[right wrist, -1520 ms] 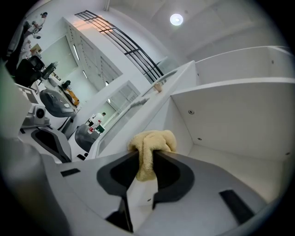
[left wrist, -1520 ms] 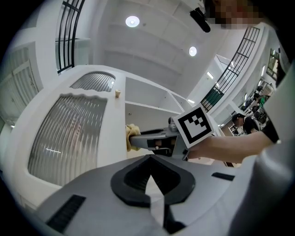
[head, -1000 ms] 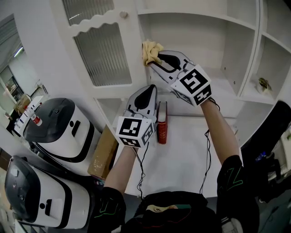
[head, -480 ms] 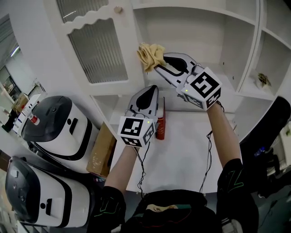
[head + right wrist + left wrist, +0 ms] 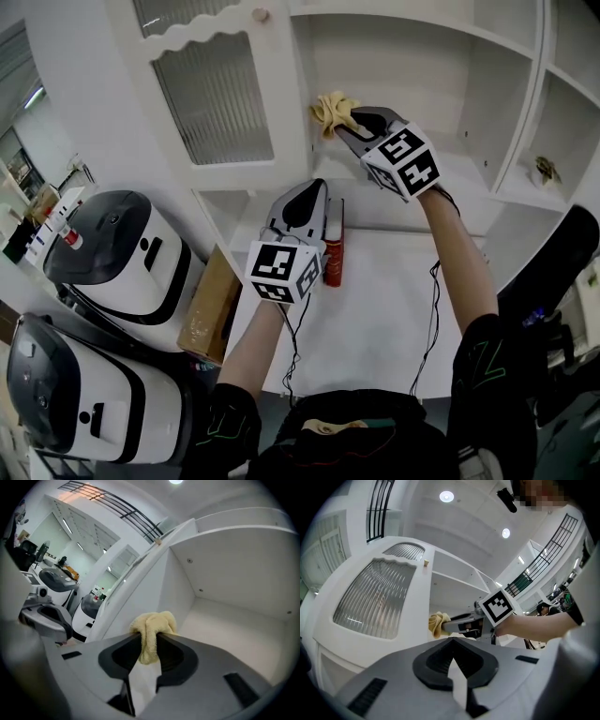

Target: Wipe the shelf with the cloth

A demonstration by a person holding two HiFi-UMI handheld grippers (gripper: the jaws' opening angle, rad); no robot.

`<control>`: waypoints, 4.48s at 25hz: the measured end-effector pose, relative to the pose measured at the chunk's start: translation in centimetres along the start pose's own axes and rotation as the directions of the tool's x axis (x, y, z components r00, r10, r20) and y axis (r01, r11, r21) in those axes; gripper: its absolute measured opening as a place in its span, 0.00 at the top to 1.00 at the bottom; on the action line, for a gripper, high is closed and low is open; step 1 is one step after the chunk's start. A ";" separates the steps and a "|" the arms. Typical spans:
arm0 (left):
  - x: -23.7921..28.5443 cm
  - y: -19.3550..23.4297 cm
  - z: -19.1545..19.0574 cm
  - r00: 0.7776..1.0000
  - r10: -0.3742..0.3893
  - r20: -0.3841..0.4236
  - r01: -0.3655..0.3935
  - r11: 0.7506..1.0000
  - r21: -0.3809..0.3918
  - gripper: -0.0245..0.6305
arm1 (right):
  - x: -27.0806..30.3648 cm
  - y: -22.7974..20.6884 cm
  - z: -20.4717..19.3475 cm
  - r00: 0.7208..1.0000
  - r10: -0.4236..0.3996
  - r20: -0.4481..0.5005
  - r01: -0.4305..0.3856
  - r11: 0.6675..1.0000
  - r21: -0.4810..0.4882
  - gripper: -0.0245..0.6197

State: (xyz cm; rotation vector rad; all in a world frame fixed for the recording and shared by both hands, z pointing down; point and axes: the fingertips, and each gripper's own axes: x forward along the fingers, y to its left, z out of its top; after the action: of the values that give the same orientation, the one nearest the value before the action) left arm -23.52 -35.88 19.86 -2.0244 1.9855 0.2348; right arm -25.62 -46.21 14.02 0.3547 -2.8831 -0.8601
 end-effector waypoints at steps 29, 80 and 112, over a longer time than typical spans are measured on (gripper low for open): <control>-0.7 -0.2 -4.3 0.999 -0.018 -0.041 0.014 0.996 -0.087 0.96 | 0.2 8.0 -2.0 0.939 0.259 -0.226 -0.280 0.958 -0.065 0.80; -1.7 -4.7 -12.5 0.982 -0.083 -0.171 0.047 0.978 -0.204 0.96 | -5.8 4.3 -7.1 0.957 -0.085 -0.277 0.085 0.996 -0.014 0.80; 3.2 -17.3 -14.0 0.923 -0.360 -0.137 0.304 0.899 -0.314 0.96 | -20.8 -7.0 -15.7 0.800 -0.384 -0.461 0.437 0.899 0.010 0.80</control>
State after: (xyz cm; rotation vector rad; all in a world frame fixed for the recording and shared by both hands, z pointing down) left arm -7.40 -43.34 33.68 -2.6264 1.7442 0.2725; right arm -1.43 -54.83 22.39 1.0740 -2.4498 -0.5542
